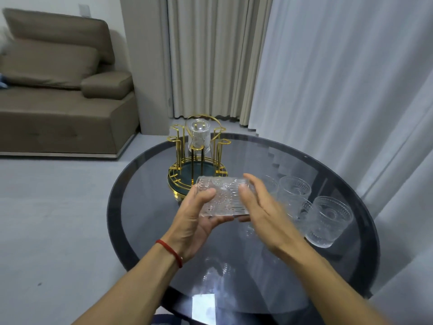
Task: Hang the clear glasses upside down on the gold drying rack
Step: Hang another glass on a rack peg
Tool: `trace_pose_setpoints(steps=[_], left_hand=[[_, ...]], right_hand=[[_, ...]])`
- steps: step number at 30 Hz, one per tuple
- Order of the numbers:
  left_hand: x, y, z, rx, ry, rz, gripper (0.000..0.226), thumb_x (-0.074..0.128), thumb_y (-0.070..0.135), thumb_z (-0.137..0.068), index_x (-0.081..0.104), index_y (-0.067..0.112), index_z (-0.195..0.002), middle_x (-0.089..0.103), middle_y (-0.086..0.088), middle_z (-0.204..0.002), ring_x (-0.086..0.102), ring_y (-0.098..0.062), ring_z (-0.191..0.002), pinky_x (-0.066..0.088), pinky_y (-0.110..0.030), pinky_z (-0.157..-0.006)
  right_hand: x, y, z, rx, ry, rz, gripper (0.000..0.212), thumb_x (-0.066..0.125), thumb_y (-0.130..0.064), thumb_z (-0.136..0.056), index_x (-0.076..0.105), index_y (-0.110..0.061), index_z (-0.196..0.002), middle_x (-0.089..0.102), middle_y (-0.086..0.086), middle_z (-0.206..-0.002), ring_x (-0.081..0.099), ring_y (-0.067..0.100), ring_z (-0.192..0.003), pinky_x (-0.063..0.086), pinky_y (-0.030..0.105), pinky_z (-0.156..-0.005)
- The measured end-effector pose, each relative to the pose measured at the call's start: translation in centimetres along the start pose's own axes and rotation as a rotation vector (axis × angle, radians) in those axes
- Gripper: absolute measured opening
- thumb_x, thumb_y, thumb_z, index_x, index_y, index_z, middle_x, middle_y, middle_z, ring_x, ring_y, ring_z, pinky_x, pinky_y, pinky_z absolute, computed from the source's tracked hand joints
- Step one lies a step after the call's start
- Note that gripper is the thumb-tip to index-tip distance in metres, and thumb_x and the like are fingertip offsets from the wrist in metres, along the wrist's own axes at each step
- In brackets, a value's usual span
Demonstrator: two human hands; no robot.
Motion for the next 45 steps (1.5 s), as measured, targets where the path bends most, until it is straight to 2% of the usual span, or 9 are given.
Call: trace_pose_setpoints(steps=[3, 6, 8, 13, 17, 19, 25, 33, 45], left_hand=[[-1.1, -0.6, -0.4, -0.003, -0.001, -0.046, 0.053, 0.063, 0.034, -0.097, 0.049, 0.011, -0.143, 0.06, -0.019, -0.14, 0.059, -0.038, -0.127, 0.053, -0.059, -0.1], [-5.1, 0.7, -0.4, 0.098, 0.274, -0.561, 0.045, 0.05, 0.055, -0.094, 0.059, 0.031, -0.131, 0.066, 0.001, -0.131, 0.061, -0.017, -0.121, 0.053, -0.051, -0.102], [-7.3, 1.6, -0.1, 0.191, 0.399, -0.97, 0.039, 0.05, 0.049, -0.096, 0.058, 0.032, -0.131, 0.06, 0.005, -0.137, 0.051, -0.016, -0.131, 0.041, -0.042, -0.112], [-9.2, -0.7, -1.9, 0.159, 0.348, -1.496, 0.068, 0.051, 0.049, -0.097, 0.024, 0.033, -0.157, 0.02, 0.005, -0.168, 0.013, -0.018, -0.155, 0.025, -0.044, -0.123], [-8.8, -2.4, -2.9, 0.095, 0.282, -1.741, 0.077, 0.028, 0.064, -0.093, -0.002, 0.04, -0.159, -0.001, 0.005, -0.171, 0.001, -0.021, -0.157, 0.017, -0.049, -0.125], [-9.0, -2.8, -3.0, 0.064, 0.272, -1.779, 0.078, 0.022, 0.066, -0.092, -0.005, 0.037, -0.159, -0.005, 0.006, -0.17, 0.001, -0.022, -0.157, 0.013, -0.048, -0.126], [-9.3, -2.8, -2.9, 0.061, 0.291, -1.767, 0.08, 0.025, 0.065, -0.093, -0.004, 0.032, -0.16, -0.003, 0.007, -0.171, 0.005, -0.023, -0.157, 0.01, -0.045, -0.127], [-9.1, -2.5, -2.9, 0.082, 0.325, -1.734, 0.079, 0.02, 0.065, -0.093, 0.004, 0.03, -0.161, 0.003, 0.008, -0.171, 0.012, -0.023, -0.156, 0.009, -0.043, -0.126], [-8.6, -2.1, -2.8, 0.076, 0.315, -1.749, 0.074, 0.03, 0.058, -0.097, 0.007, 0.029, -0.161, 0.004, 0.009, -0.171, 0.016, -0.021, -0.154, 0.015, -0.044, -0.125]], right_hand=[[-0.3, 0.1, -0.8, 0.003, 0.093, -0.055, 0.049, 0.053, -0.061, -0.097, 0.048, -0.041, -0.141, 0.069, -0.002, -0.127, 0.074, 0.011, -0.1, 0.057, 0.047, -0.096], [-3.0, -0.9, -1.8, -0.003, 0.262, -0.058, 0.06, 0.054, -0.074, -0.084, 0.05, -0.043, -0.135, 0.067, -0.001, -0.129, 0.076, 0.009, -0.079, 0.06, 0.051, -0.088], [-5.3, -2.1, -3.0, -0.019, 0.374, -0.068, 0.064, 0.053, -0.078, -0.08, 0.05, -0.044, -0.134, 0.065, -0.004, -0.132, 0.077, 0.009, -0.079, 0.06, 0.049, -0.087], [-8.3, -6.6, -9.6, -0.092, 0.524, -0.283, 0.048, 0.059, -0.06, -0.092, 0.058, -0.029, -0.129, 0.063, -0.009, -0.115, 0.075, 0.002, -0.073, 0.062, 0.051, -0.087], [-6.5, -12.7, -15.4, -0.214, 0.496, 0.019, 0.06, 0.052, -0.062, -0.093, 0.051, -0.03, -0.143, 0.068, 0.0, -0.115, 0.075, 0.017, -0.09, 0.058, 0.047, -0.093], [-3.8, -15.2, -17.9, -0.276, 0.419, 0.143, 0.062, 0.05, -0.059, -0.095, 0.046, -0.028, -0.149, 0.067, 0.004, -0.118, 0.069, 0.031, -0.109, 0.053, 0.047, -0.099], [3.5, -17.6, -23.4, -0.331, 0.209, 0.436, 0.067, 0.049, -0.055, -0.101, 0.041, -0.015, -0.154, 0.057, 0.011, -0.149, 0.055, 0.032, -0.133, 0.042, 0.048, -0.112], [7.9, -15.6, -26.7, -0.299, 0.075, 0.697, 0.067, 0.047, -0.063, -0.098, 0.045, -0.021, -0.151, 0.063, 0.009, -0.142, 0.063, 0.032, -0.121, 0.051, 0.043, -0.091], [10.9, -12.4, -28.7, -0.238, -0.115, 1.08, 0.073, 0.049, -0.075, -0.088, 0.047, -0.038, -0.151, 0.062, 0.004, -0.143, 0.057, 0.03, -0.129, 0.041, 0.041, -0.089]])
Point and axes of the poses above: each hand's wrist, its own z-axis away from the middle knuckle, its own x-axis out of the palm, y = z × x, the point moved 9 cm from there along -z, towards the middle knuckle
